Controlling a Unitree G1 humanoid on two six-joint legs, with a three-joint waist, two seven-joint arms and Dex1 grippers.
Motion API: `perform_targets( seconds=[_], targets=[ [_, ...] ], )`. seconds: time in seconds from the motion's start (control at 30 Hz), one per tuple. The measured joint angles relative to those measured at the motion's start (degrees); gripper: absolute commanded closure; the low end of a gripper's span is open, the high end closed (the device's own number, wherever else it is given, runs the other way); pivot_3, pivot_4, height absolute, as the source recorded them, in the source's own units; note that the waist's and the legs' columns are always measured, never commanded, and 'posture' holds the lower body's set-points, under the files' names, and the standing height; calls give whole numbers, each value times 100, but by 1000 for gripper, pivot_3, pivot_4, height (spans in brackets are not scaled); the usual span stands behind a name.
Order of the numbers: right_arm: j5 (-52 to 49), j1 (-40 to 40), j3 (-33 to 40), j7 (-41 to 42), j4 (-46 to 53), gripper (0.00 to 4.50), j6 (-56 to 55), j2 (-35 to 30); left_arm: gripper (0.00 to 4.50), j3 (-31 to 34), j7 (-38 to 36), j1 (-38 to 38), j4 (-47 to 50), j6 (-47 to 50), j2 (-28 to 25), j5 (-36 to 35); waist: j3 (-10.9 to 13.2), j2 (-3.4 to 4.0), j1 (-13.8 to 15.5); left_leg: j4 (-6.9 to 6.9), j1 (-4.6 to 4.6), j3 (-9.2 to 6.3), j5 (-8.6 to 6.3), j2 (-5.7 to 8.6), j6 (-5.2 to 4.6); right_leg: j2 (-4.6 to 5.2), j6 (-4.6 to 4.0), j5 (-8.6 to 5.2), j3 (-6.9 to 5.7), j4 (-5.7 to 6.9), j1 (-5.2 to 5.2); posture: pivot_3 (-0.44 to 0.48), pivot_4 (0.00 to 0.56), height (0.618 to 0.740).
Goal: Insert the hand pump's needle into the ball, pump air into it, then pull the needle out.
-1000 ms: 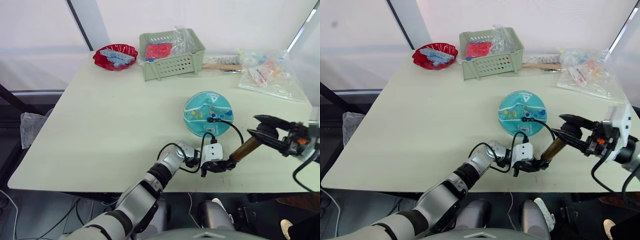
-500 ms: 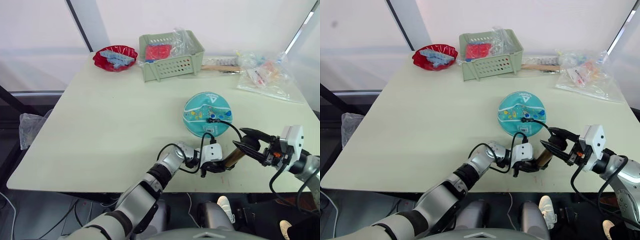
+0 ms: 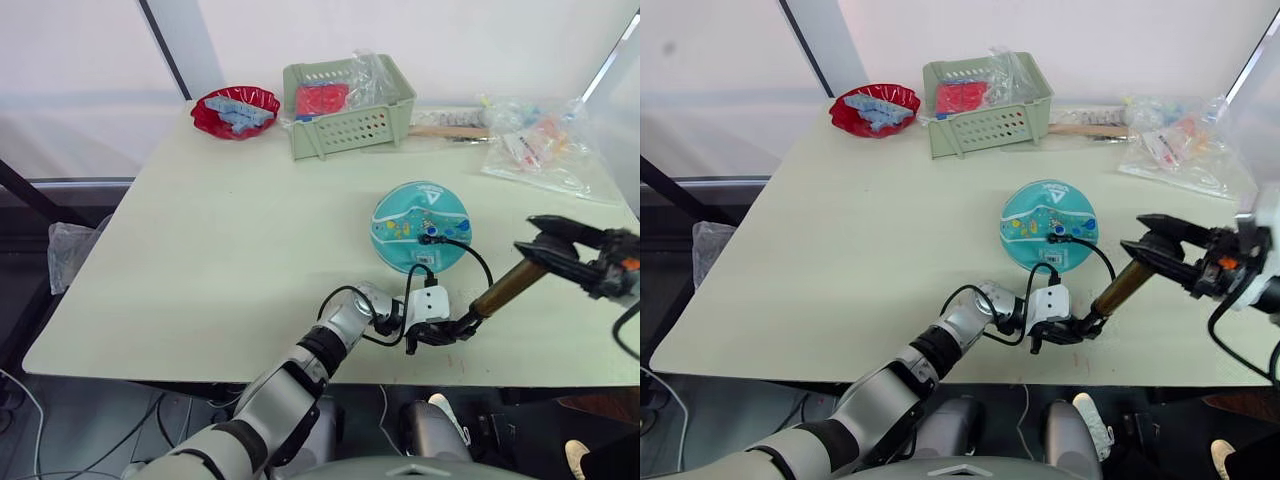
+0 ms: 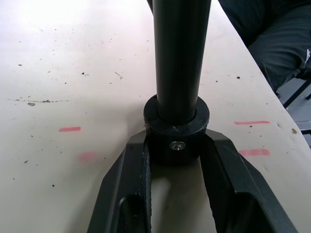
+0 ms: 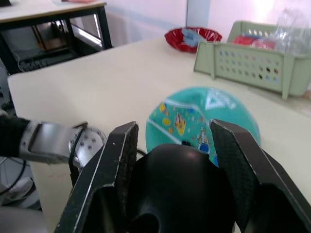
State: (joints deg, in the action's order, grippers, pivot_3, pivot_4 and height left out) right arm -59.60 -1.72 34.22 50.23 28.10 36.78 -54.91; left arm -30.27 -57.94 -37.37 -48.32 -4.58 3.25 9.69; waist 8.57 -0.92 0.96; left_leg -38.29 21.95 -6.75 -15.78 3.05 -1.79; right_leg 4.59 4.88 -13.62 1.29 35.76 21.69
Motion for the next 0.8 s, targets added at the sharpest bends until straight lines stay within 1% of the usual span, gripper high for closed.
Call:
perform_targets(
  seconds=[0.1, 0.27, 0.43, 0.53, 0.63, 0.7, 0.8],
  targets=[
    [-362, 204, 281, -73, -10, 2634, 257, -173, 3540, 0, 1, 3, 0, 0, 1, 0, 1, -2, 0, 0, 1, -1, 0, 0, 0, 0, -1, 1, -1, 0, 0, 0, 150, 737],
    [-625, 422, 534, -122, -104, 2634, 542, -348, 3540, 3, 1, 0, 0, 0, -1, 0, 1, -2, 0, 0, 0, 2, 0, -1, 0, 3, -1, 1, 0, 0, 0, 0, 150, 737],
    [-721, 550, 564, -245, -89, 2634, 632, -280, 3540, 5, 1, 0, 0, 0, -1, 0, 1, -3, 0, 0, 1, 1, 0, -1, 0, 4, -1, 1, -1, 0, 1, 0, 150, 737],
    [-520, 328, 494, -210, 59, 2634, 472, -108, 3540, 3, 3, 0, -2, 0, -3, 1, -7, -15, 0, 1, -2, 0, 0, -2, 0, 3, 1, 0, -2, -1, -1, 0, 150, 737],
    [-147, 31, 276, -126, 190, 2634, 236, 45, 3540, 4, 24, 1, -6, 0, -13, 2, -11, -21, -6, 1, -8, 2, 0, -3, 0, 2, 7, -3, 0, -1, -3, 0, 150, 737],
    [344, -256, -87, -39, 241, 2634, -152, 298, 3540, 4, 53, 6, -20, 0, -22, 7, -33, -44, -11, 1, -13, -1, -1, -8, 1, -4, 10, -6, -3, -1, -5, 0, 150, 737],
    [641, -352, -327, 4, 243, 2634, -364, 374, 3540, 4, 74, 6, -23, 0, -23, 8, -35, -40, -14, 1, -14, 1, -1, -7, 1, -2, 12, -6, 1, -1, -5, 0, 150, 737]
  ],
)
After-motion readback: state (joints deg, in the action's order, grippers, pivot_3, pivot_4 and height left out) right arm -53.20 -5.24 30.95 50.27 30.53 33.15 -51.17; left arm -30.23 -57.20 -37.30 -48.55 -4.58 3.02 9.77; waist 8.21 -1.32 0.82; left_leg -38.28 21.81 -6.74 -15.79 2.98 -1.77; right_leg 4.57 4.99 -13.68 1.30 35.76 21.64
